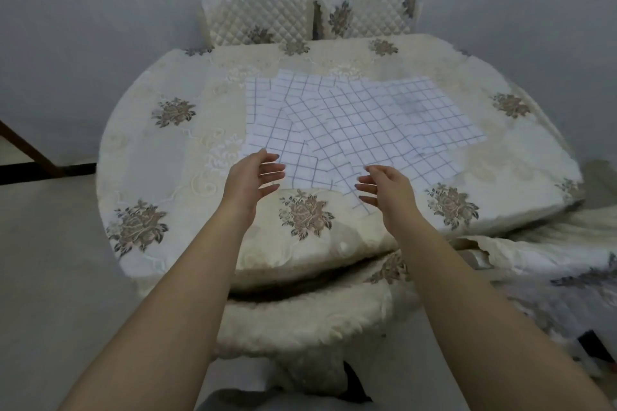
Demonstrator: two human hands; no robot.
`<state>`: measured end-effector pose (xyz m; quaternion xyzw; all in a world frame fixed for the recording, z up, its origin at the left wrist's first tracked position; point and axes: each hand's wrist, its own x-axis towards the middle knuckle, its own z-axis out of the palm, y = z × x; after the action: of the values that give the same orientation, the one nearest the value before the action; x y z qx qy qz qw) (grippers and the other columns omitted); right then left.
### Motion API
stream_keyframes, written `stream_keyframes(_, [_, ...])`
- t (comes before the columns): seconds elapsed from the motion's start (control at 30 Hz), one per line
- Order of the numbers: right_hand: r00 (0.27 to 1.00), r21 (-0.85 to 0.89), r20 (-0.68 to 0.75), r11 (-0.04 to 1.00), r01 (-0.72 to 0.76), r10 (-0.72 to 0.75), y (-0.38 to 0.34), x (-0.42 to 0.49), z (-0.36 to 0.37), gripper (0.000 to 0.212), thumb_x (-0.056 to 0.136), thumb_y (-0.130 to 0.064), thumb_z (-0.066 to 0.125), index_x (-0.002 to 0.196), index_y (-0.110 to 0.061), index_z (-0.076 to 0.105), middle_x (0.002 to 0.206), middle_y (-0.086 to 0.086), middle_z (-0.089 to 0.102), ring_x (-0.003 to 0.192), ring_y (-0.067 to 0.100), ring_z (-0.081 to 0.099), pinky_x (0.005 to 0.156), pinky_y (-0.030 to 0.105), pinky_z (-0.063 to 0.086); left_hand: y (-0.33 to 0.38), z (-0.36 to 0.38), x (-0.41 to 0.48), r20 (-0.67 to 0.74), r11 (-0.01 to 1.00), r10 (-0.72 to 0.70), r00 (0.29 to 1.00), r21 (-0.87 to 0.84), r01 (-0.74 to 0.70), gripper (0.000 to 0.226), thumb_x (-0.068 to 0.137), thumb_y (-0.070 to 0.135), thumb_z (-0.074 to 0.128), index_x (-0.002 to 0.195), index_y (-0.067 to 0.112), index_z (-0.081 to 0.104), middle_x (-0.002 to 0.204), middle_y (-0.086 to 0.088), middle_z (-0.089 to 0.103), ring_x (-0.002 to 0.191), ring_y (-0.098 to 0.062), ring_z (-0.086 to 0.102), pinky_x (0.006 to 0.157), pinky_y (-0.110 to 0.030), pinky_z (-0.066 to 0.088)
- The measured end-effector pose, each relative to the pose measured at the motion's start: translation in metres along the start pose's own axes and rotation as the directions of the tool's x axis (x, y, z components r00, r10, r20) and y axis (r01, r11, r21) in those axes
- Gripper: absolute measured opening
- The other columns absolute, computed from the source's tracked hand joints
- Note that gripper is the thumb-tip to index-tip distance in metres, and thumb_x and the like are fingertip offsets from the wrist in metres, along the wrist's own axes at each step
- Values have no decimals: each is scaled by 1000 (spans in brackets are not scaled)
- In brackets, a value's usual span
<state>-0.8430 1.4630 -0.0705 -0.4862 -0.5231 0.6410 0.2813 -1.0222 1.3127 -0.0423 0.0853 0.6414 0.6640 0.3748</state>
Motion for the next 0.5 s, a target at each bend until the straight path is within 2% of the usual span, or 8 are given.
stream_keyframes(0.2, [1000,-72,-2,997,-25,25,-3,60,-24,20,96,-20,52,110,-8,62,99,12,66,93,25,67,83,40,57,-3,47,46,-18,991,7,1000,130,-5,21,93,27,53,95,13,67,97,-10,72,96,-25,68,94,-45,52])
stream_keyframes(0.3, [999,-274,5,961,39,-40,4,84,-33,15,93,-20,56,106,-14,61,97,4,64,93,22,63,89,42,54,-15,71,64,9,951,39,999,305,-40,20,92,29,56,102,14,66,103,-6,70,100,-23,65,95,-46,51])
stream_keyframes(0.33, [996,-382,16,921,84,-84,7,91,-35,17,92,-21,57,108,-15,61,98,1,62,96,21,60,91,41,52,-21,79,68,34,914,60,998,400,-68,21,93,30,56,106,16,64,106,-3,68,102,-21,63,95,-44,51])
stream_keyframes(0.4, [985,-561,75,810,173,-158,17,105,-37,29,91,-22,58,119,-14,57,114,2,57,106,18,54,93,34,46,-32,91,77,115,801,94,989,581,-143,27,93,32,55,115,18,61,114,2,63,107,-17,59,93,-40,50])
stream_keyframes(0.5, [968,-699,164,671,249,-189,29,124,-31,42,90,-26,59,129,-14,49,134,3,45,123,20,45,91,27,38,-49,103,96,264,582,101,959,766,-272,43,93,29,55,134,18,50,134,-1,52,124,-18,48,101,-35,41])
